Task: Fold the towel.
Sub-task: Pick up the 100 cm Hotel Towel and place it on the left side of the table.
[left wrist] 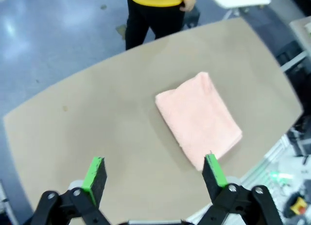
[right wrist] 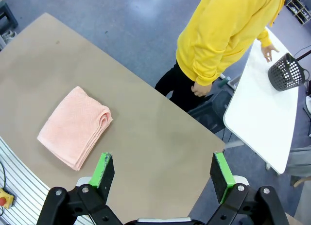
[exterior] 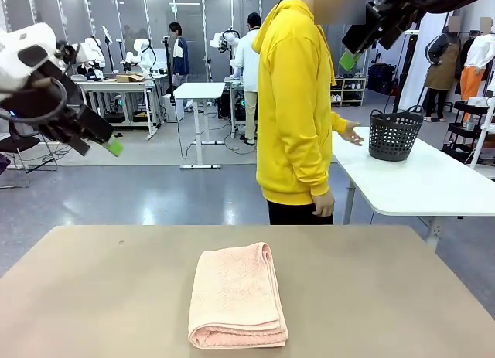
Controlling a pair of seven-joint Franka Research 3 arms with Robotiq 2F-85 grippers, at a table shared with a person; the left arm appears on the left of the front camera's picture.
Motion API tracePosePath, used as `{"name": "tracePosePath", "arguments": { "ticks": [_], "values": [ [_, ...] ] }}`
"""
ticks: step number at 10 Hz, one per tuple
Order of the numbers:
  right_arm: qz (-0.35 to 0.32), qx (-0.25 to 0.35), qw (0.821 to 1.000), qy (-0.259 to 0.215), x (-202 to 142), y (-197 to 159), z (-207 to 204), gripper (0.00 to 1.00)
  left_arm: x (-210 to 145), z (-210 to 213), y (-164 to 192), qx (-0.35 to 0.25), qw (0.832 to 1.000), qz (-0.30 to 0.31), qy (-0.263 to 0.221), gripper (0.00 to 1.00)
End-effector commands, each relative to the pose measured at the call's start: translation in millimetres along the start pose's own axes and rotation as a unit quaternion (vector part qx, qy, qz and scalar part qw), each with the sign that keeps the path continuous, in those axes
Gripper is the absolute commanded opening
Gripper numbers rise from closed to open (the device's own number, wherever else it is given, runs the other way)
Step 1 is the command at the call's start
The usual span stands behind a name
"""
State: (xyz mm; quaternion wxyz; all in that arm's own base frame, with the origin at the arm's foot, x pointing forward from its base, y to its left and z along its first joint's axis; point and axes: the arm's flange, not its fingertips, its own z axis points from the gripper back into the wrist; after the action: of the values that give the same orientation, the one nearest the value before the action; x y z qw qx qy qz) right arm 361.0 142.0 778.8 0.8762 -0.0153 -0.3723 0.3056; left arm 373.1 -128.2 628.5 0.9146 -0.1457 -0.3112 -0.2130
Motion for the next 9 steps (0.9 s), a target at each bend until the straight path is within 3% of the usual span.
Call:
{"name": "tracePosePath", "arguments": {
  "ticks": [1,5,9],
  "values": [
    [-0.003,-0.003,1.000,0.004,0,-2,0,1.00,-19,-29,2,-0.022,0.999,0.025,-0.018,1.00],
    [-0.003,-0.003,1.000,0.004,0,-2,0,1.00,-65,-113,19,-0.118,0.990,0.081,0.016,1.00],
    [-0.003,-0.003,1.000,0.004,0,-2,0,1.00,-101,-180,19,-0.148,0.975,0.159,0.037,1.00]
  ]
}}
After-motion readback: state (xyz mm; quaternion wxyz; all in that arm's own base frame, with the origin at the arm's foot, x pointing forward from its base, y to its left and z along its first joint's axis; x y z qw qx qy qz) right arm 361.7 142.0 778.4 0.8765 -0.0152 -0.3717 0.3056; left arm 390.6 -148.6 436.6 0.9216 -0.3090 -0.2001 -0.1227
